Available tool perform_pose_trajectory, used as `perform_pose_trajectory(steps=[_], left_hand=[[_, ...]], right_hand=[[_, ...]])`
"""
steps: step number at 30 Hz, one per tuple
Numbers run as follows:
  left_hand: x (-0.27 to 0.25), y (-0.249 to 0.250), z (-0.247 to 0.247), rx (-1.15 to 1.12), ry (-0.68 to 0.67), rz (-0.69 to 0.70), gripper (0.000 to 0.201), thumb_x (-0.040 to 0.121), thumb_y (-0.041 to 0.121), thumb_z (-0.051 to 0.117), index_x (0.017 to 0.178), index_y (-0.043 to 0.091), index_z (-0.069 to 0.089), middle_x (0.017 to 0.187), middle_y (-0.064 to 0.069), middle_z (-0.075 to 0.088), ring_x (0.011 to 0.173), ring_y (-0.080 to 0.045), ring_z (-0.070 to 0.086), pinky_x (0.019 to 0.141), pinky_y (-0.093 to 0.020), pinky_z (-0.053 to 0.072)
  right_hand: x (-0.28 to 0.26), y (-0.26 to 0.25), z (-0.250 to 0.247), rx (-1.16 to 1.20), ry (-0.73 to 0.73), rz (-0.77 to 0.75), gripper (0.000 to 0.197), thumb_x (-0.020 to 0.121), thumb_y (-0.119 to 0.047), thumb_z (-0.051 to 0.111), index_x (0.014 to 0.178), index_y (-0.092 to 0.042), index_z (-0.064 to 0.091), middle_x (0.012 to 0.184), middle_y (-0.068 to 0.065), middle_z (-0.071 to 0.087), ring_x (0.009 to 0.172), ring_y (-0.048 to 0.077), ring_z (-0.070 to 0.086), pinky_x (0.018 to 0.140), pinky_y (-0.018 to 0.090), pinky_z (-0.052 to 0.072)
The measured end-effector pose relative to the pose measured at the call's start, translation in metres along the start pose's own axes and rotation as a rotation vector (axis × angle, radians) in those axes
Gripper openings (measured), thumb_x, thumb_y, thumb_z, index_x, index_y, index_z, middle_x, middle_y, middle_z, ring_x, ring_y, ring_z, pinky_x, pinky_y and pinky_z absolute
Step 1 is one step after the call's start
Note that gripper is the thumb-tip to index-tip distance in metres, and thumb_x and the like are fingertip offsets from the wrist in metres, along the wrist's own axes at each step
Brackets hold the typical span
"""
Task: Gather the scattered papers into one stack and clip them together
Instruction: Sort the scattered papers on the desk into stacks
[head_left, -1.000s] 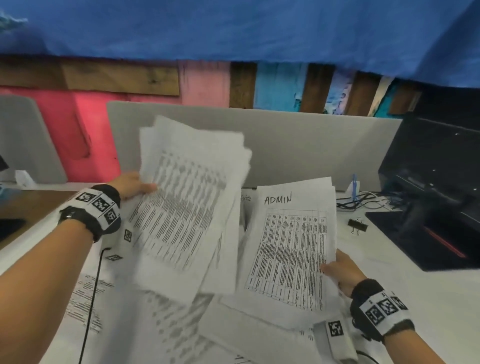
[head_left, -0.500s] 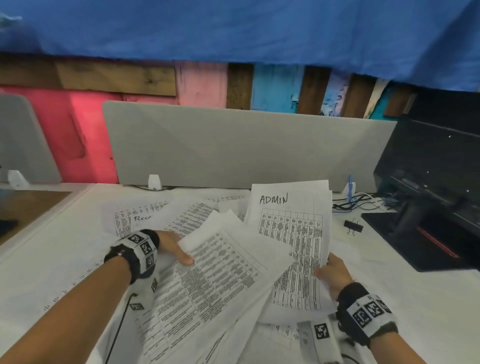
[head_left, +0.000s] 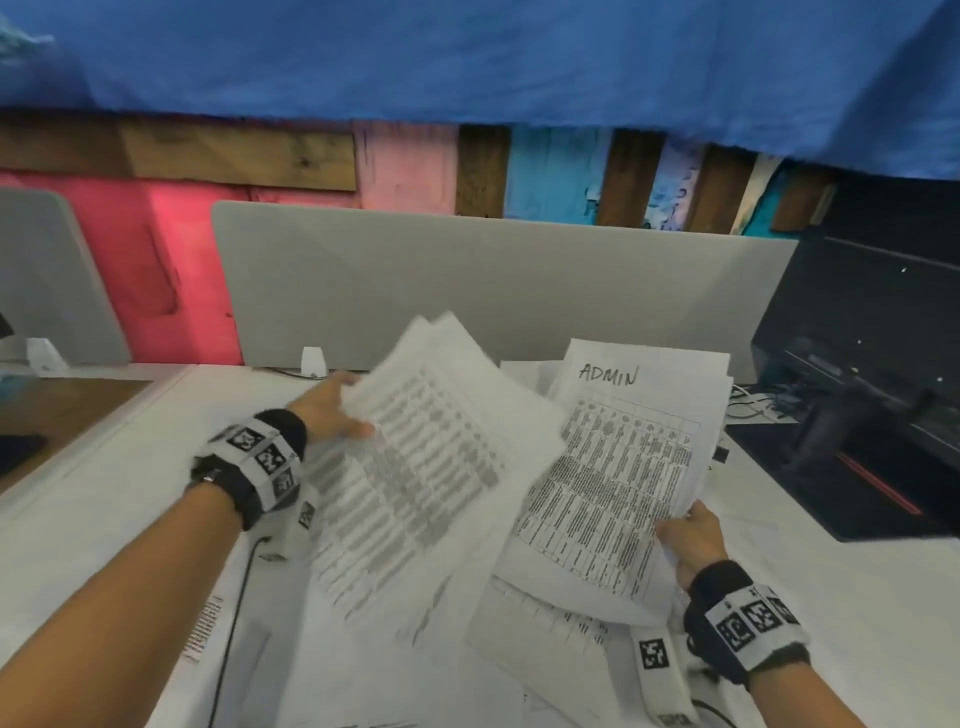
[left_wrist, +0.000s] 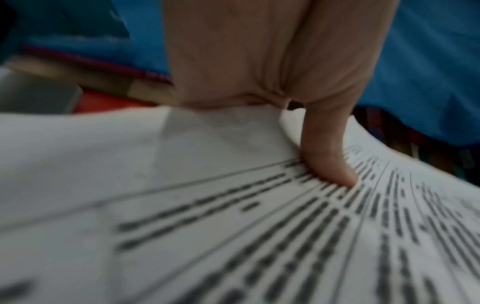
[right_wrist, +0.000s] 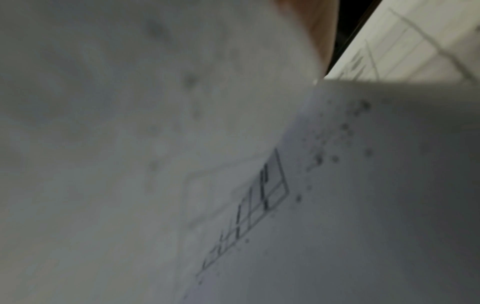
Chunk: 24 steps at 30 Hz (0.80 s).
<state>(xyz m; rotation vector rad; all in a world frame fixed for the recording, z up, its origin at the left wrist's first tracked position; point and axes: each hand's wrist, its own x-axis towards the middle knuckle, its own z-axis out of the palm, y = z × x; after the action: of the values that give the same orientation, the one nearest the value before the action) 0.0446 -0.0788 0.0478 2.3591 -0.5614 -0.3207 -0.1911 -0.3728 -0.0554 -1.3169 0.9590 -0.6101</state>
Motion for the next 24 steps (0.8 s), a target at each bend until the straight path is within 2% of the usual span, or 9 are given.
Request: perform_pose_trajectory(steps=[3,6,7,10,13,15,17,21,24], left_hand=[[-0.003,0.003,-0.039,-0.188,0.218,0.109,0.062,0.079,0.005,0.069,0.134,0.0,0.041,0.127,-0.013,0.055,0.116,-0.027,0.053,0.099,-0.033,0.039],[-0.009,0.005,-0.07,-0.446,0.28,0.211,0.015,0.084,0.001,0.061,0.096,0.009,0.064,0.085,0.001,0.069,0.077,-0.014,0.066,0.069,-0.022,0.052],[-0.01,0.007,-0.078,-0.538,0.295,0.244,0.015,0.086,0.0,0.057,0.086,0.014,0.062,0.079,0.004,0.068,0.064,-0.005,0.068,0.06,-0.018,0.054],[-0.009,0.01,-0.092,-0.856,0.291,0.299,0.016,0.087,0.005,0.055,0.082,0.018,0.064,0.068,0.007,0.073,0.059,0.002,0.068,0.063,-0.018,0.058],[-0.005,0.019,-0.082,-0.953,0.197,0.272,0.007,0.083,0.012,0.061,0.081,0.016,0.067,0.073,0.006,0.075,0.06,-0.003,0.069,0.063,-0.023,0.058],[-0.001,0.03,-0.061,-0.815,0.141,0.181,0.011,0.088,0.004,0.054,0.091,0.009,0.064,0.096,-0.008,0.069,0.052,0.0,0.067,0.061,-0.023,0.057],[0.003,0.038,-0.03,-0.595,0.121,0.113,0.022,0.087,-0.004,0.052,0.107,-0.009,0.06,0.113,-0.02,0.059,0.045,0.001,0.062,0.06,-0.026,0.05],[0.018,0.038,0.032,-0.13,-0.079,0.014,0.041,0.082,0.016,0.067,0.118,-0.002,0.06,0.119,-0.014,0.061,0.107,-0.023,0.059,0.09,-0.031,0.041],[0.026,0.029,0.067,0.104,-0.193,-0.06,0.051,0.081,0.025,0.068,0.124,0.001,0.056,0.131,-0.015,0.057,0.121,-0.029,0.053,0.1,-0.03,0.04]], right_hand=[[0.001,0.0,-0.009,0.048,0.004,0.007,0.047,0.082,0.02,0.045,0.126,0.004,0.048,0.124,0.026,0.055,0.094,0.028,0.053,0.084,0.038,0.043],[0.004,0.006,-0.011,0.07,0.023,0.015,0.047,0.083,0.02,0.041,0.127,0.003,0.048,0.125,0.026,0.054,0.096,0.029,0.053,0.086,0.04,0.043],[0.005,0.006,-0.011,0.069,0.024,0.019,0.047,0.084,0.02,0.041,0.127,0.003,0.048,0.125,0.026,0.055,0.096,0.03,0.053,0.087,0.041,0.044],[0.003,0.005,-0.009,0.061,0.011,0.0,0.047,0.084,0.02,0.038,0.126,0.003,0.048,0.122,0.027,0.056,0.095,0.032,0.053,0.09,0.047,0.045],[-0.007,0.0,-0.006,0.067,-0.122,0.023,0.044,0.083,0.022,0.037,0.119,0.001,0.049,0.103,0.021,0.058,0.089,0.033,0.054,0.075,0.043,0.048],[-0.014,-0.003,-0.001,0.02,-0.233,0.047,0.042,0.082,0.022,0.038,0.116,0.002,0.05,0.095,0.019,0.06,0.081,0.032,0.057,0.06,0.035,0.053],[-0.02,-0.003,0.005,-0.009,-0.303,0.067,0.041,0.081,0.022,0.039,0.116,0.005,0.051,0.096,0.02,0.062,0.078,0.031,0.06,0.053,0.029,0.055],[-0.026,0.002,0.009,0.087,-0.414,0.149,0.037,0.087,0.017,0.039,0.119,0.002,0.05,0.1,0.021,0.064,0.085,0.032,0.062,0.054,0.029,0.058],[-0.029,0.008,0.011,0.117,-0.436,0.184,0.031,0.094,0.0,0.041,0.123,0.003,0.05,0.105,0.02,0.065,0.093,0.033,0.063,0.069,0.036,0.058]])
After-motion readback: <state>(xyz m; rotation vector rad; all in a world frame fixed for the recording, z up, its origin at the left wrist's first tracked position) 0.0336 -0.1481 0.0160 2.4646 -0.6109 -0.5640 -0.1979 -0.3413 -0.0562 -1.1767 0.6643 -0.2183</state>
